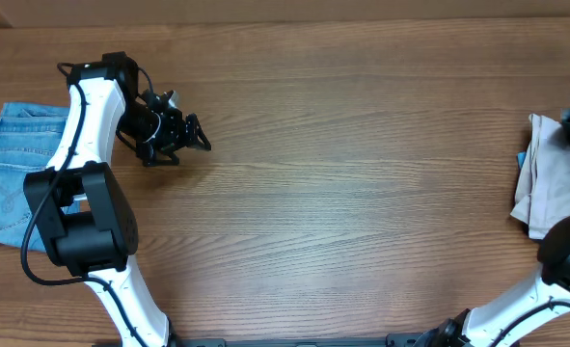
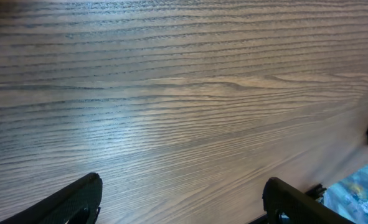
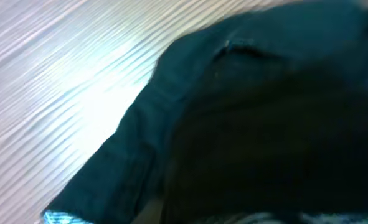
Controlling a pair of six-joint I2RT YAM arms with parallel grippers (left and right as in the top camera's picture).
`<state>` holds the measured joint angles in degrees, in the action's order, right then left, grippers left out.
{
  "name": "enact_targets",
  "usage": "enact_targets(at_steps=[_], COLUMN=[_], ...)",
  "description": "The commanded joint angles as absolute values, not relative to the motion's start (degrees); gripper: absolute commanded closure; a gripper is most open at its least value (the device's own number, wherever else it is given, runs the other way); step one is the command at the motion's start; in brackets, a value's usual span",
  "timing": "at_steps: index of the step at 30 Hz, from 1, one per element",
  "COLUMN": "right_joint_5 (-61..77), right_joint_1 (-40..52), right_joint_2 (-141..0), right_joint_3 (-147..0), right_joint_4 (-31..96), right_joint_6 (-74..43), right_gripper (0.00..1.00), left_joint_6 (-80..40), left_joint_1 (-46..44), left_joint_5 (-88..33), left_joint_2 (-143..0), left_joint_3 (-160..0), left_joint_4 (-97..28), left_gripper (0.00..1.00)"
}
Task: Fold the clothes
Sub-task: 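Carry the black bundle with the right gripper onto the right cloth stack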
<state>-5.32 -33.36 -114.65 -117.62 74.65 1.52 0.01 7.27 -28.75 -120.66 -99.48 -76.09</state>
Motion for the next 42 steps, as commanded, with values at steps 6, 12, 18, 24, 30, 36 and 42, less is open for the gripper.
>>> enact_targets(at_steps=[6, 12, 18, 24, 30, 36, 42], right_joint_5=[0.86, 1.58, 5.89, 4.64, 2.7, 13.32, 38.02], right_joint_1=[-28.34, -32.01, -40.12, -44.29, -53.87, -63.4, -61.43], right_joint_2=[-113.03, -113.03, -113.06, -113.06, -113.06, -113.03, -110.91], right_joint_3=[-117.36, -117.36, -117.34, -108.68, -92.99, -90.39, -90.43], right_joint_4=[87.22, 91.42, 93.41, 92.82, 85.65, 84.25, 83.66], right_joint_6=[-6.46, -10.37, -12.21, -12.75, -19.66, -19.4, 0.75], right_gripper=[0.96, 0.96, 0.96, 0.96, 0.96, 0.96, 0.81], left_joint_6=[1.78, 1.8, 1.8, 1.83, 2.0, 2.24, 2.63], left_joint_1=[7.46, 7.46, 7.46, 7.49, 7.49, 7.49, 7.49], left_joint_5=[-29.47, -29.47, -29.45, -29.43, -29.43, -29.43, -29.43], left_joint_2=[-121.05, -121.05, -121.05, -121.05, -121.05, -121.05, -121.05], left_joint_3=[-100.14, -100.14, -100.14, -100.14, -100.14, -100.14, -100.14], left_joint_4=[-76.97, -77.32, -77.32, -77.71, -77.76, -77.78, -78.32], left_gripper=[0.15, 0.15, 0.15, 0.15, 0.15, 0.15, 0.15])
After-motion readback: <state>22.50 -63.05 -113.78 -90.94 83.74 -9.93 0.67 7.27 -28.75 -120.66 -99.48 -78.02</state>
